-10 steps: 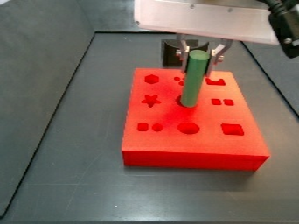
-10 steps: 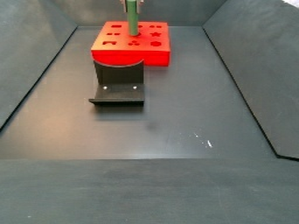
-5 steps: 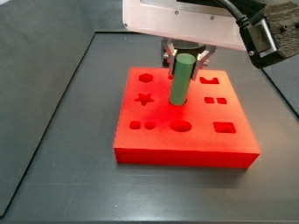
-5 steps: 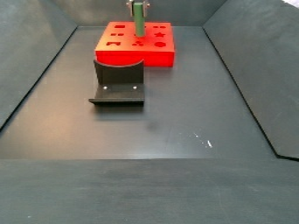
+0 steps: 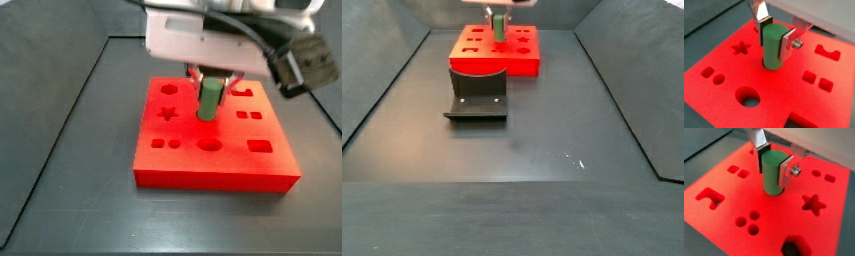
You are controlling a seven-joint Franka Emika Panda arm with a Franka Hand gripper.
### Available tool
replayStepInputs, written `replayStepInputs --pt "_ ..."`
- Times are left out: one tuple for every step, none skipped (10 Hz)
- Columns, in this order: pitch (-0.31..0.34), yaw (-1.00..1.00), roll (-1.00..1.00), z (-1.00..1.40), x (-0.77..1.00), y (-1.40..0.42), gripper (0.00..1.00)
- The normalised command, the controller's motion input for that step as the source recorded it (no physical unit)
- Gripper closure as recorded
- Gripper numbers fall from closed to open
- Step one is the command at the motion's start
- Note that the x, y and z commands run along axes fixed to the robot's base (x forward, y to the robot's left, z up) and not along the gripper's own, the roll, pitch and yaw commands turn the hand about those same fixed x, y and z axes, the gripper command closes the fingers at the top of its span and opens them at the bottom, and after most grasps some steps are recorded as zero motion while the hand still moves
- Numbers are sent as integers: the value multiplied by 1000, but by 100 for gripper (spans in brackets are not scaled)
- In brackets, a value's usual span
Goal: Insert the round object.
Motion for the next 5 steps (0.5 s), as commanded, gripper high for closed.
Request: replayStepInputs --pt "-169 0 74 -906 0 0 100" --pt "-169 0 106 -889 0 -54 100" --pt "-50 -71 151 -543 0 -97 100" --pt "0 -6 54 -109 0 0 100" --pt "0 0 0 0 0 0 100"
